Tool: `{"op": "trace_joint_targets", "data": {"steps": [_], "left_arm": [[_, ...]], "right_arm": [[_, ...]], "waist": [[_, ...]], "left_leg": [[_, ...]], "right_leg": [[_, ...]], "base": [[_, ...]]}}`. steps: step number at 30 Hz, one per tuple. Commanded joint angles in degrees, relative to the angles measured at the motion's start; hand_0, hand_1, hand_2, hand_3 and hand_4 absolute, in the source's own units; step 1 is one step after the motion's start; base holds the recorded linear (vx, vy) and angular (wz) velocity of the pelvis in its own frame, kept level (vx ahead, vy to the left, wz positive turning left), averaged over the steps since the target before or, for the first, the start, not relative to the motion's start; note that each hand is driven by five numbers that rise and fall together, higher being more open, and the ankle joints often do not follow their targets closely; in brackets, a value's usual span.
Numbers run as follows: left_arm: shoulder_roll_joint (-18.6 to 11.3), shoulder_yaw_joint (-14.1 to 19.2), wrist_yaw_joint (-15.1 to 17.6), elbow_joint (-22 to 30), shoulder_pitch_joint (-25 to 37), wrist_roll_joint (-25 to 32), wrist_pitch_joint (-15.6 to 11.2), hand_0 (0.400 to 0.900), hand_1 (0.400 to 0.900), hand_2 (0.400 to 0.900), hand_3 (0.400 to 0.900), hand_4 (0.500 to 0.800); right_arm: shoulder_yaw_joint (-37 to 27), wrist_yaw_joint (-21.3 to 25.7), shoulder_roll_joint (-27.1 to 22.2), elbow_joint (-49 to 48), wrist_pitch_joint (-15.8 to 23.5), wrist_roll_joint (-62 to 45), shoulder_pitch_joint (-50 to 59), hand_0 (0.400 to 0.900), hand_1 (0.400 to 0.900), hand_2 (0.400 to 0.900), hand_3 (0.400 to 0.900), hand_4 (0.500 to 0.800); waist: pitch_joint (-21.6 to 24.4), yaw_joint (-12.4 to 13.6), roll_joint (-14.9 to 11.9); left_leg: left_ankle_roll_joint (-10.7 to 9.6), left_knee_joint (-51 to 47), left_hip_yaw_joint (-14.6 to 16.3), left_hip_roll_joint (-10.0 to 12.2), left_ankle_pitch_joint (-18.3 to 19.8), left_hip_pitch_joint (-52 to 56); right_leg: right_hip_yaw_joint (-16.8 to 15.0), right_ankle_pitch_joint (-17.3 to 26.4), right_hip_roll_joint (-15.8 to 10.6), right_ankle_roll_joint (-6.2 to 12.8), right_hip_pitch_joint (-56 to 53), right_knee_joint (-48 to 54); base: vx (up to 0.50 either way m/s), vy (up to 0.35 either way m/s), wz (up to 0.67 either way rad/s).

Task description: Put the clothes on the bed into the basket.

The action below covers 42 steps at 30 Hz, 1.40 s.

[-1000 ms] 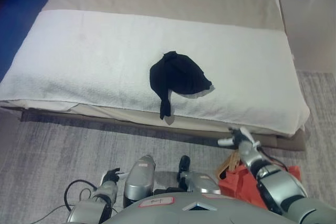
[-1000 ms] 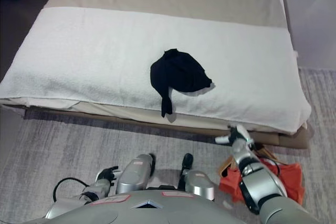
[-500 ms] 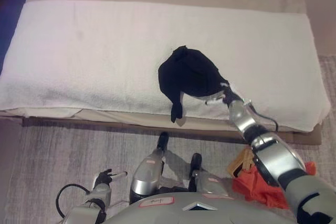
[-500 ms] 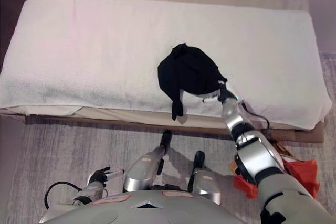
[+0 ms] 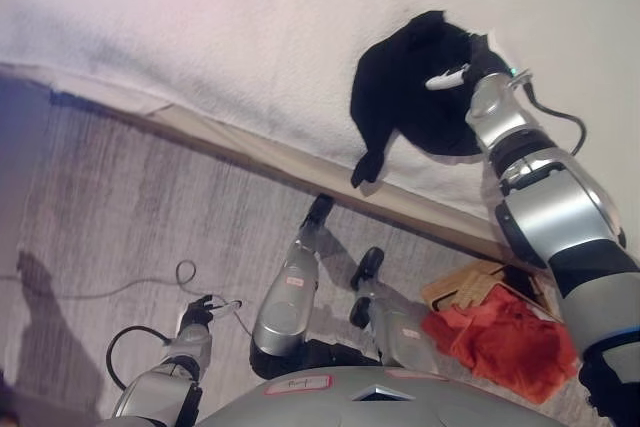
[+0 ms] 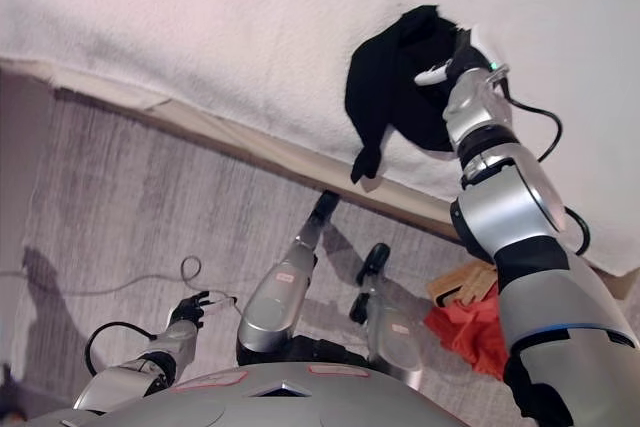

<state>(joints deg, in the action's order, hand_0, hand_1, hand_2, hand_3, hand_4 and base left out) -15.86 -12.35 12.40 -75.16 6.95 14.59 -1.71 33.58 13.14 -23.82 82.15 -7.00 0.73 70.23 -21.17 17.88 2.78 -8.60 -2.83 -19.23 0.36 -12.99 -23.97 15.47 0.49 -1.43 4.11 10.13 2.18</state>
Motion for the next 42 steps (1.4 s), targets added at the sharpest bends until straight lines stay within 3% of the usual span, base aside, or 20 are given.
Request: {"op": "trace_joint_targets", "data": {"steps": [1,11,28,29,31,32,42], "left_arm": [[-3.1,-2.1,2.8,-1.1,0.7,3.1,-0.3,0.9,0.9,0.9,0.9,0.8],[-2.1,-4.3,2.8,0.7,2.1,4.6,-0.4,0.9,0.9,0.9,0.9,0.8],[-3.2,-4.6,1.9,1.8,2.3,5.7,-0.8,0.9,0.9,0.9,0.9,0.8],[-3.1,-4.6,1.9,1.8,2.3,5.7,-0.8,0.9,0.9,0.9,0.9,0.8],[-3.2,-4.7,1.8,1.8,2.4,5.8,-0.8,0.9,0.9,0.9,0.9,0.8],[-3.1,-4.8,1.7,1.8,2.3,5.7,-0.8,0.9,0.9,0.9,0.9,0.8],[-3.1,-4.7,1.9,1.5,2.4,6.1,-0.6,0.9,0.9,0.9,0.9,0.8]], "right_arm": [[4.6,1.8,-5.6,-1.3,1.6,-1.4,6.8,0.9,0.9,0.9,0.9,0.8],[5.2,-0.6,-5.2,-2.3,2.9,-6.3,7.1,0.9,0.9,0.9,0.9,0.8],[6.9,-4.2,-8.0,0.3,2.9,-9.2,10.3,0.9,0.9,0.9,0.9,0.8],[6.7,-4.2,-8.4,0.5,2.9,-9.5,10.5,0.686,0.686,0.686,0.686,0.672],[6.9,-4.5,-9.5,0.7,3.0,-10.1,10.9,0.429,0.429,0.429,0.429,0.518],[6.7,-4.5,-9.8,0.7,3.0,-10.6,11.0,0.4,0.4,0.4,0.4,0.5],[5.3,-3.1,-9.6,1.9,3.0,-11.4,11.2,0.4,0.4,0.4,0.4,0.5]], "waist": [[-1.9,1.0,-0.4],[-4.3,1.5,0.4],[-6.7,1.7,2.6],[-6.7,1.7,2.8],[-6.8,1.6,2.9],[-6.9,1.6,2.9],[-6.9,1.2,3.0]], "left_leg": [[3.1,0.3,-0.2,-2.3,-1.9,-2.2],[2.9,1.4,0.0,-2.8,-2.5,-4.9],[2.6,1.6,0.6,-2.5,-3.0,-5.6],[2.5,1.6,0.6,-2.5,-3.1,-5.6],[2.5,1.4,0.5,-2.5,-3.3,-5.8],[2.5,1.4,0.5,-2.5,-3.3,-5.9],[2.7,1.3,0.8,-2.6,-3.2,-5.5]], "right_leg": [[-3.0,-3.5,-3.6,0.12,4.4,-9.7],[-3.0,-3.9,-3.4,-0.14,7.4,-11.2],[-3.2,-4.6,-3.3,-0.51,9.6,-13.6],[-3.2,-4.6,-3.3,-0.52,9.9,-13.7],[-3.2,-4.7,-3.3,-0.54,9.9,-13.7],[-3.1,-4.7,-3.4,-0.55,10.1,-13.9],[-3.8,-4.6,-3.3,-0.68,10.0,-13.8]], "base": [[-0.01,-0.012,0.27],[-0.02,0.006,0.01],[-0.02,0.001,-0.02],[-0.01,-0.009,0.05],[-0.01,-0.015,0.06],[0.0,0.0,0.0],[0.0,0.002,-0.01]]}}
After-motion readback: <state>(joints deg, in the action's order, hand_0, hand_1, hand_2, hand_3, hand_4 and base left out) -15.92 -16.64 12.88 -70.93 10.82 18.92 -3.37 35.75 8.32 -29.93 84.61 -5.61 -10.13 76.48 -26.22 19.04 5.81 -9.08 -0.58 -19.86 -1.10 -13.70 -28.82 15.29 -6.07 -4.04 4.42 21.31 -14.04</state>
